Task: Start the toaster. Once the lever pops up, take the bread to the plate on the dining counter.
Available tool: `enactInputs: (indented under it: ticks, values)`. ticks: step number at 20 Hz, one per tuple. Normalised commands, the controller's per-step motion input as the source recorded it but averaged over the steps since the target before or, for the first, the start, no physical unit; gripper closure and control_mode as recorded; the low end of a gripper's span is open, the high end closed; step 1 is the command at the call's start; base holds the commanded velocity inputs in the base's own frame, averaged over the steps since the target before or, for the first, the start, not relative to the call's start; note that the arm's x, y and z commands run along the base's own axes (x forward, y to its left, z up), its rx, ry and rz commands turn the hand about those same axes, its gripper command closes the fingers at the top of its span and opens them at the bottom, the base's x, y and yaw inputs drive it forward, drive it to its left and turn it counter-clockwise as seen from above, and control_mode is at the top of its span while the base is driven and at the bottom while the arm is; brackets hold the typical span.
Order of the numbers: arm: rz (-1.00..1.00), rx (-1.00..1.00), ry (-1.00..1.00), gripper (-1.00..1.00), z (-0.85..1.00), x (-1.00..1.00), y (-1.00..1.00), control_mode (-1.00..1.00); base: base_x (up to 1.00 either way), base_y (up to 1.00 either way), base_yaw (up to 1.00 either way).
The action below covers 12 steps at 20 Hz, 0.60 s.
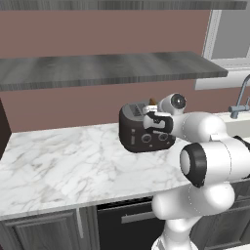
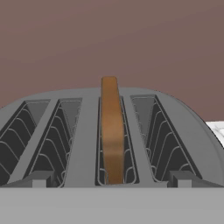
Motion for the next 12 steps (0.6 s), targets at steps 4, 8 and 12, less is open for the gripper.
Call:
enactInputs:
  ticks: [4,8,12]
  values:
    - [0.0,0.0,0.0,-1.0,0.0,0.0,0.0,-1.0,0.0,0.0,0.0]
    - [0.0,0.0,0.0,-1.0,0.0,0.0,0.0,-1.0,0.0,0.0,0.0]
    - [0.0,0.0,0.0,-1.0,0.0,0.0,0.0,-1.0,0.0,0.0,0.0]
